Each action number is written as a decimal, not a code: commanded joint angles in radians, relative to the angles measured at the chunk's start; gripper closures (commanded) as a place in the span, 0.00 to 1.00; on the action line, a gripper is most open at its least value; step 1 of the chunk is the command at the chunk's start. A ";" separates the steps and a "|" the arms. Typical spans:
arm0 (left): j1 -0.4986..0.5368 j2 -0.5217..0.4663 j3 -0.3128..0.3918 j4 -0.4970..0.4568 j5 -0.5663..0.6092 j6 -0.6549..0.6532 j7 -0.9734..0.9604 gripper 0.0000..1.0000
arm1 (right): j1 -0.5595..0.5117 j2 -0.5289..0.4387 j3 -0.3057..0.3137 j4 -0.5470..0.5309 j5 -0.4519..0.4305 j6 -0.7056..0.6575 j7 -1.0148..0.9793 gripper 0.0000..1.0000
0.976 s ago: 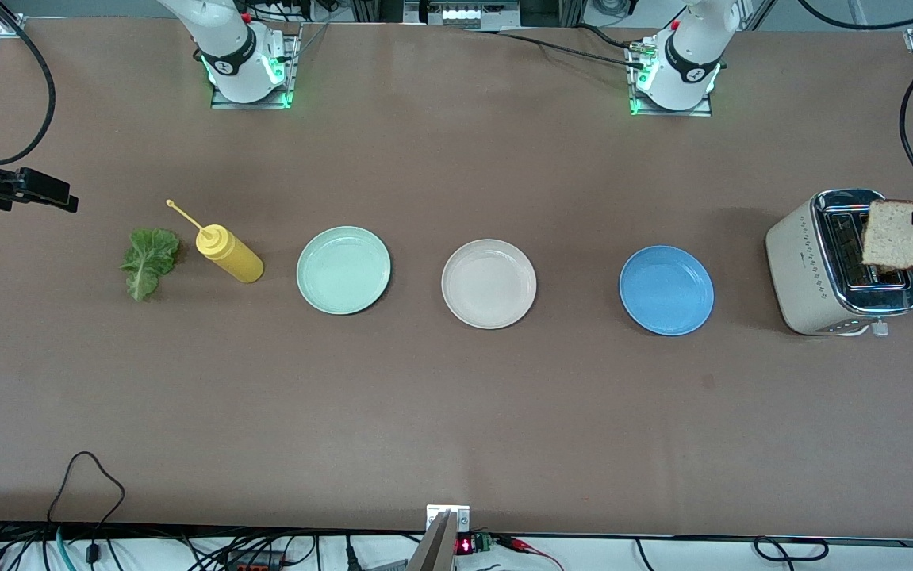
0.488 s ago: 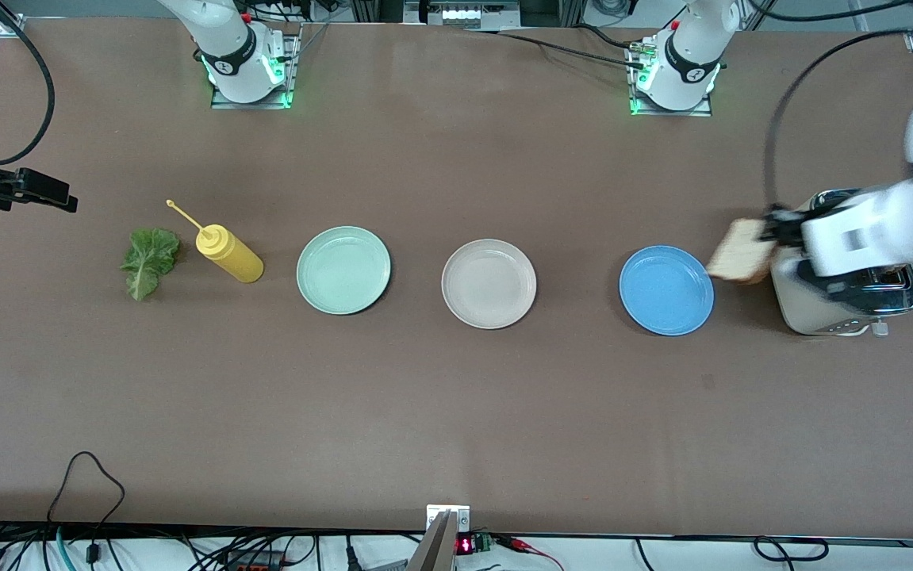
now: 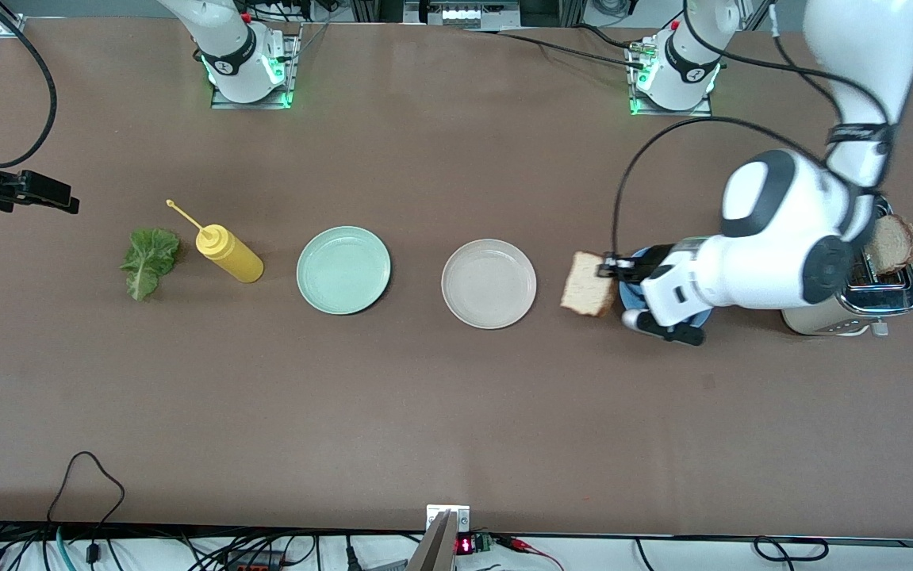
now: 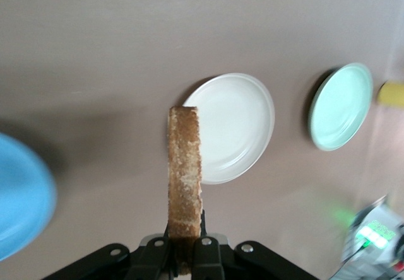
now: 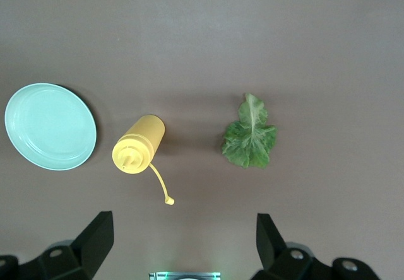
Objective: Make sandwich in beige plate with both arms
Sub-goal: 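Carry the bread slice over the beige plate and lower it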
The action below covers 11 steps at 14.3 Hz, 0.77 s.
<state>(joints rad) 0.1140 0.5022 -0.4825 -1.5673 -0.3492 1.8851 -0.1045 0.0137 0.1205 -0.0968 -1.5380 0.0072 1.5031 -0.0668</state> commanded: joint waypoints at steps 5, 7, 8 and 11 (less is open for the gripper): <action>0.007 -0.036 -0.134 -0.313 -0.249 0.561 -0.026 1.00 | -0.005 0.007 0.002 0.013 0.005 -0.014 0.002 0.00; -0.003 -0.028 -0.169 -0.370 -0.283 0.697 -0.041 1.00 | -0.005 0.007 0.000 0.012 0.011 -0.015 0.001 0.00; -0.020 -0.024 -0.182 -0.391 -0.319 0.757 -0.041 1.00 | -0.005 0.007 0.000 0.012 0.011 -0.018 0.005 0.00; -0.063 0.010 -0.186 -0.402 -0.359 0.813 -0.035 0.99 | -0.003 0.008 0.000 0.010 0.013 -0.020 0.005 0.00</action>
<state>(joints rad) 0.0579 0.5056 -0.6620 -1.9570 -0.6792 2.6707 -0.1382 0.0137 0.1244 -0.0968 -1.5380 0.0082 1.4993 -0.0668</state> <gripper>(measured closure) 0.912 0.000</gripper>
